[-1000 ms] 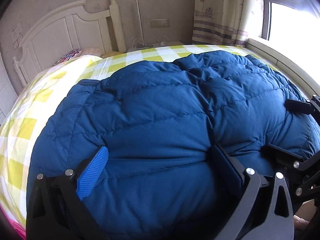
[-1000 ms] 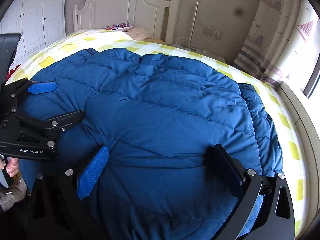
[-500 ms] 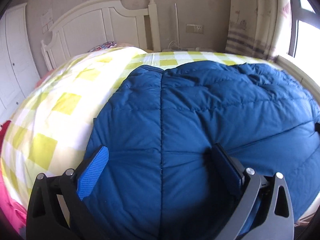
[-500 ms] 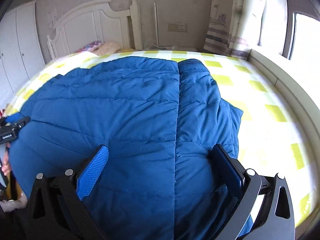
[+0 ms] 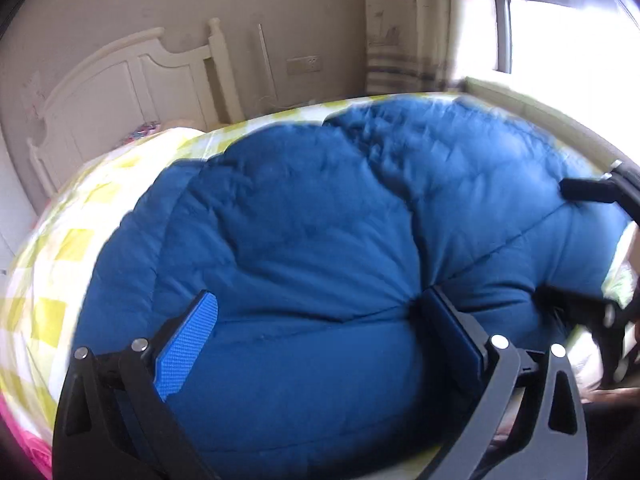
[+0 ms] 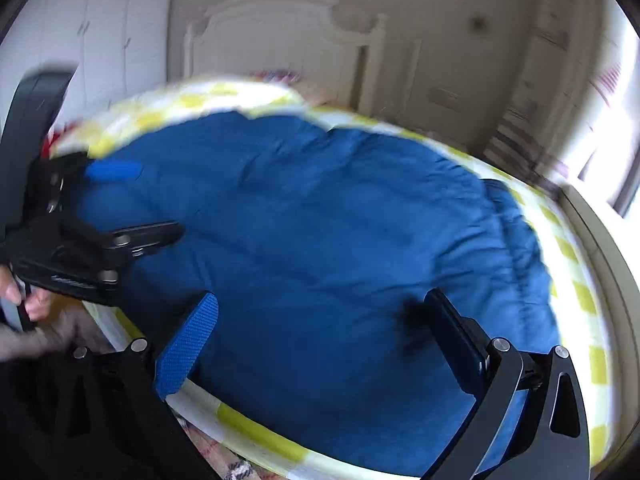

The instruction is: Fold large clothes

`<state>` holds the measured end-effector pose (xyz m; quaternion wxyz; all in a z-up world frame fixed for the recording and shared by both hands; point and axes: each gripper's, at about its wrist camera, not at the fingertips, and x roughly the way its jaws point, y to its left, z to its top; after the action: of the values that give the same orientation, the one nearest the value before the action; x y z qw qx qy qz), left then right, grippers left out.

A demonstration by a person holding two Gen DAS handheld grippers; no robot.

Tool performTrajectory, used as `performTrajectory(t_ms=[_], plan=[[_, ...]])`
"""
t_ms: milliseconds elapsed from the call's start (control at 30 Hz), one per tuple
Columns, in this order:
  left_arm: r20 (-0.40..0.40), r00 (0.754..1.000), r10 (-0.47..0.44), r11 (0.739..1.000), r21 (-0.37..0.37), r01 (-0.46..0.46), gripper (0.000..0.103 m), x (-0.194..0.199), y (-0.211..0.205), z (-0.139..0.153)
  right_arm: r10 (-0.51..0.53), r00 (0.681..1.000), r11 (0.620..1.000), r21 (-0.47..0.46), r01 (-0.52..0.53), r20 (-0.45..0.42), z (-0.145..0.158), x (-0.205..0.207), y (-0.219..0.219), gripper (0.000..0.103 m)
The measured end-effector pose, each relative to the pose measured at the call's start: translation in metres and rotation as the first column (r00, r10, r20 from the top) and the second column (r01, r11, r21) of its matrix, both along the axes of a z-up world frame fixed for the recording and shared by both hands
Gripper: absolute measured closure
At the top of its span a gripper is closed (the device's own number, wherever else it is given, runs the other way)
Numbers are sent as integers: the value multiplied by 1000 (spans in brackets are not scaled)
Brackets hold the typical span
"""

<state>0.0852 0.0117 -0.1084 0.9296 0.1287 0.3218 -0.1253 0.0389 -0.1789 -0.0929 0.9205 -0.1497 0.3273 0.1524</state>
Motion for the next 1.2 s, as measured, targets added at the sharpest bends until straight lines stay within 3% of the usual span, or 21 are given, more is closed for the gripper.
performTrajectory(t_ms=[167, 267, 333, 433, 500, 567, 600, 700, 800, 967, 1100, 1200], plan=[[-43, 999, -32, 999, -37, 30, 2, 8, 9, 0, -5, 1000, 999, 48, 6, -11, 1, 6, -21, 5], [-43, 999, -31, 999, -34, 29, 2, 7, 11, 0, -125, 992, 988, 98, 122, 25, 12, -5, -58, 5], [-42, 999, -30, 999, -37, 28, 2, 8, 12, 0, -256, 966, 955, 164, 247, 32, 17, -16, -100, 5], [-38, 999, -26, 999, -37, 24, 2, 5, 9, -2, -426, 904, 837, 362, 412, -43, 11, -42, -176, 5], [-37, 999, -21, 999, -37, 20, 2, 5, 7, -2, -470, 871, 703, 535, 469, -145, -1, -61, -225, 5], [-36, 999, -18, 999, -34, 16, 2, 4, 7, -2, -446, 872, 619, 633, 464, -203, -13, -72, -247, 5], [-37, 999, -17, 999, -33, 15, 2, 4, 6, -2, -431, 876, 604, 653, 457, -215, -16, -75, -250, 5], [-39, 999, -17, 999, -32, 16, 2, 4, 6, -2, -357, 902, 596, 685, 420, -242, -31, -80, -241, 8], [-38, 999, -16, 999, -31, 15, 2, 4, 6, -2, -303, 925, 622, 688, 374, -229, -31, -72, -217, 9], [-36, 999, -19, 999, -36, 18, 2, 5, 6, -2, -297, 910, 691, 593, 414, -289, -22, -33, -174, 6], [-32, 999, -25, 999, -40, 24, 2, 4, 7, -3, -325, 865, 650, 573, 499, -383, -18, 10, -161, 4], [-30, 999, -36, 999, -42, 34, 2, 2, 8, -3, -333, 872, 600, 633, 489, -359, -20, 24, -159, 8]])
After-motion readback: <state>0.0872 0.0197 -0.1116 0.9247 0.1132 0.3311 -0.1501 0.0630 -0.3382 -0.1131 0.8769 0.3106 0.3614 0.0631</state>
